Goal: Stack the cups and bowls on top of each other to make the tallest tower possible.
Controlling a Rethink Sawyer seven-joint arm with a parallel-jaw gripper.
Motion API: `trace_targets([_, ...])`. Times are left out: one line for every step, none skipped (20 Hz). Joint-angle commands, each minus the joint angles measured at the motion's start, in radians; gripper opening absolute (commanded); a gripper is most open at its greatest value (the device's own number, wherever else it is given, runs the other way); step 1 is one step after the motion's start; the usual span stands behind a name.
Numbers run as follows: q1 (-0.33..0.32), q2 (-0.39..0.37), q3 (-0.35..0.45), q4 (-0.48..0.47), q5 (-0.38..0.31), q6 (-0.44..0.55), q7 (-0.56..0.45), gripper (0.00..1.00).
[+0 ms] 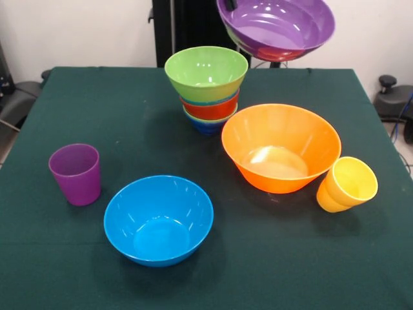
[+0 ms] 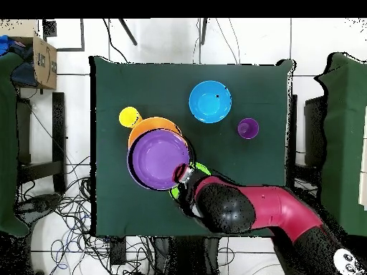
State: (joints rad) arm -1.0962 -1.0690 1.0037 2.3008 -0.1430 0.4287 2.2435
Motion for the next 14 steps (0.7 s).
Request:
trace_targets([-0.013,0.077,0.054,-0.058,-0.068,0.166,-0.213,0.0])
trace_targets([-0.019,0.08,0.058,-0.063,-0.071,0.175,-0.216,0.0])
trace_targets([-0.026,0.083,0.064,-0.067,-0.072,0.184,-0.219,0.0])
trace_targets([-0.03,0.087,0.068,-0.071,-0.074,0.189,-0.219,0.0])
trace_targets([-0.035,0.09,0.072,-0.074,-0.075,0.195,-0.219,0.0])
trace_targets([-0.039,0.094,0.075,-0.075,-0.079,0.197,-0.218,0.0])
trace_targets([-0.045,0.097,0.078,-0.078,-0.083,0.2,-0.22,0.0])
trace_targets([-0.052,0.098,0.084,-0.074,-0.086,0.2,-0.218,0.0])
trace_targets([-0.063,0.098,0.093,-0.074,-0.086,0.207,-0.222,0.0])
trace_targets([-0.07,0.097,0.099,-0.074,-0.087,0.212,-0.223,0.0])
trace_targets([-0.083,0.097,0.108,-0.073,-0.089,0.22,-0.228,0.0])
trace_targets([-0.091,0.098,0.113,-0.07,-0.091,0.223,-0.229,0.0])
trace_targets([-0.101,0.1,0.12,-0.072,-0.093,0.232,-0.233,0.0])
trace_targets([-0.104,0.105,0.122,-0.075,-0.099,0.233,-0.231,0.0])
